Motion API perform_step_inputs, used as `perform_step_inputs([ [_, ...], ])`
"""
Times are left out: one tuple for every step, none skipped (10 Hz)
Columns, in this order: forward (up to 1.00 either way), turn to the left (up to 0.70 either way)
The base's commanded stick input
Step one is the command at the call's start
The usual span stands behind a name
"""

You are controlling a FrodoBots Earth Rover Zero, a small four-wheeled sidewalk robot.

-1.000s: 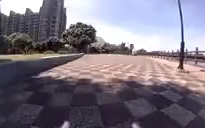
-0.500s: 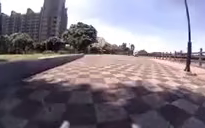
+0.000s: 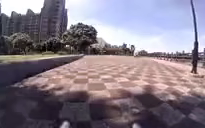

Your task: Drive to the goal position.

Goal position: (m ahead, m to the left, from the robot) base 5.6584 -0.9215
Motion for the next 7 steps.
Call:
perform_step_inputs([
  [0.70,0.00],
  [0.70,0.00],
  [0.70,0.00],
  [0.70,0.00],
  [0.70,0.00],
  [0.70,-0.07],
  [0.70,-0.24],
])
